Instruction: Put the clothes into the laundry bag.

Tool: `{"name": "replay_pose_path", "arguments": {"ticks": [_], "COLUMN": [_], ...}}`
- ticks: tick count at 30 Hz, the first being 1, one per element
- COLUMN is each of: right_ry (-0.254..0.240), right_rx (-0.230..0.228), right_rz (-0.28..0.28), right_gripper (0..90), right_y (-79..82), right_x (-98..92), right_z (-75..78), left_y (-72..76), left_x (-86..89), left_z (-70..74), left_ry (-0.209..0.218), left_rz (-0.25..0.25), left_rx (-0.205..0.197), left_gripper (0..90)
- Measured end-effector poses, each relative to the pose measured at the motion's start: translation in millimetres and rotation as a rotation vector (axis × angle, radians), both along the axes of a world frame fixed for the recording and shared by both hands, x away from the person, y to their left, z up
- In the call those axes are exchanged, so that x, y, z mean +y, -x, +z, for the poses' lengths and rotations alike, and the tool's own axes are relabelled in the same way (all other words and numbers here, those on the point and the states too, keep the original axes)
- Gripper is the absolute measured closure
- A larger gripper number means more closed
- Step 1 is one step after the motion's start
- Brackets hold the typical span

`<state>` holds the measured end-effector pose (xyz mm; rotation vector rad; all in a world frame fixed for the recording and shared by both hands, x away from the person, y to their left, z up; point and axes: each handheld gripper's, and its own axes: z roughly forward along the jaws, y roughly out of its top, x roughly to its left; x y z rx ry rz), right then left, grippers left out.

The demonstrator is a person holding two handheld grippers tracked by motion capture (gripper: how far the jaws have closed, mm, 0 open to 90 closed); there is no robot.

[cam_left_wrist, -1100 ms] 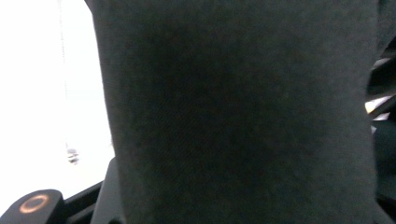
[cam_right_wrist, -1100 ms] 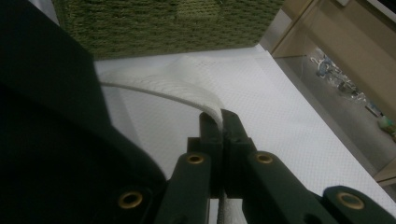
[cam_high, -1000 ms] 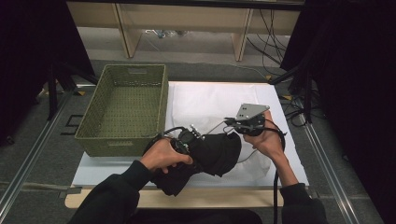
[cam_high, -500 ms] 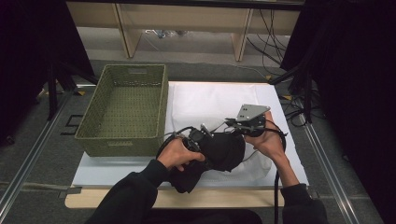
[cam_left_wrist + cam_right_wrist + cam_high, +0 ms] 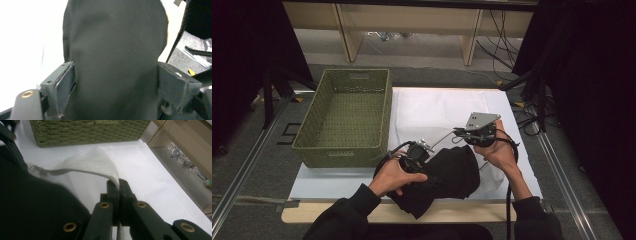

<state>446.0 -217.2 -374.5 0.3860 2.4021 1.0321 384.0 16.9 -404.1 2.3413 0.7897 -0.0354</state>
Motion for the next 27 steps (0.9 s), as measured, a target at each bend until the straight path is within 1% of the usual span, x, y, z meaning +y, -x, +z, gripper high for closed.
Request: {"name": "replay_pose_path", "arguments": {"ticks": [1, 2, 4, 5, 6, 7, 8, 9, 10, 11, 12, 13, 14, 15, 16, 17, 18, 19, 21, 22, 23, 24, 25, 26, 27], "right_ry": [0.002, 0.002, 0.008, 0.009, 0.01, 0.011, 0.01, 0.007, 0.008, 0.009, 0.006, 0.006, 0.007, 0.009, 0.01, 0.01, 0.011, 0.007, 0.008, 0.015, 0.015, 0.014, 0.014, 0.012, 0.013], "right_rx": [-0.005, 0.004, 0.0, -0.001, -0.002, 0.001, 0.002, 0.001, 0.001, 0.001, 0.01, 0.011, 0.012, 0.005, 0.017, 0.005, 0.005, 0.013, 0.012, 0.006, 0.008, 0.003, 0.003, 0.009, 0.01], "right_rz": [0.004, -0.001, 0.008, 0.008, 0.009, 0.013, 0.011, 0.007, 0.007, 0.006, -0.004, -0.004, -0.005, 0.004, 0.01, 0.003, 0.004, -0.005, -0.005, 0.006, 0.006, 0.004, 0.003, -0.007, -0.006], "right_gripper": [89.9, 89.9, 90.0, 90.0, 90.0, 89.9, 90.0, 89.9, 89.9, 90.0, 90.0, 90.0, 90.0, 89.9, 90.0, 89.9, 90.0, 89.9, 90.0, 90.0, 90.0, 89.9, 90.0, 90.0, 89.9], "right_y": [-0.5, 0.2, 0.4, 0.5, 0.6, 0.9, 1.0, 0.9, 0.8, 0.7, 1.2, 1.0, 0.5, -0.5, -0.1, -0.3, -0.5, 0.0, -0.6, -1.2, -1.1, -1.4, -1.1, -0.2, 0.1], "right_x": [0.4, 1.0, 1.9, 1.9, 1.7, 1.5, 1.4, 1.4, 1.6, 2.0, 2.3, 2.4, 2.3, 2.0, 1.6, 1.0, 0.6, 0.1, 0.2, 0.4, 0.4, 0.4, 0.3, 0.3, 0.4], "right_z": [-0.2, -0.6, -1.4, -1.7, -1.8, -1.8, -1.7, -1.3, -1.4, -1.7, -2.1, -2.1, -2.3, -2.4, -2.6, -2.7, -2.9, -3.0, -3.6, -3.7, -3.6, -3.2, -2.9, -2.8, -2.5], "left_y": [2.9, 5.0, 10.1, 13.0, 15.3, 17.2, 18.7, 20.0, 21.4, 25.5, 27.0, 29.9, 31.5, 31.8, 31.1, 29.9, 30.5, 30.1, 29.8, 30.4, 30.7, 30.4, 31.4, 30.4, 30.2], "left_x": [0.9, 2.7, 3.7, 2.8, 2.0, 0.0, -4.1, -7.6, -14.4, -26.4, -32.7, -40.5, -44.8, -46.3, -45.4, -43.5, -43.8, -43.9, -45.7, -46.6, -46.9, -46.6, -46.7, -46.4, -46.7], "left_z": [2.3, 3.8, 2.2, -0.5, -3.2, -6.7, -11.8, -14.9, -21.4, -34.9, -43.3, -53.4, -57.5, -56.9, -52.5, -49.2, -48.8, -49.7, -51.1, -51.6, -52.1, -52.1, -52.8, -53.8, -54.9], "left_ry": [0.014, 0.006, -0.029, -0.036, -0.046, -0.044, -0.04, -0.048, -0.074, -0.11, -0.108, -0.126, -0.167, -0.174, -0.17, -0.144, -0.101, -0.098, -0.1, -0.1, -0.097, -0.101, -0.096, -0.097, -0.097], "left_rz": [0.006, -0.007, -0.027, -0.034, -0.057, -0.074, -0.098, -0.101, -0.096, -0.122, -0.139, -0.139, -0.163, -0.166, -0.16, -0.155, -0.137, -0.132, -0.135, -0.132, -0.13, -0.133, -0.125, -0.136, -0.136], "left_rx": [-0.011, -0.02, -0.036, -0.035, -0.033, -0.02, -0.019, -0.024, -0.065, -0.087, -0.072, -0.078, -0.101, -0.1, -0.098, -0.093, -0.089, -0.075, -0.076, -0.074, -0.073, -0.078, -0.074, -0.086, -0.087], "left_gripper": [17.0, 16.2, 16.1, 15.9, 15.6, 15.4, 15.3, 15.5, 15.5, 15.6, 19.7, 26.8, 24.4, 23.3, 25.4, 33.0, 40.4, 41.0, 38.8, 37.2, 35.9, 35.4, 34.1, 32.4, 30.3]}}
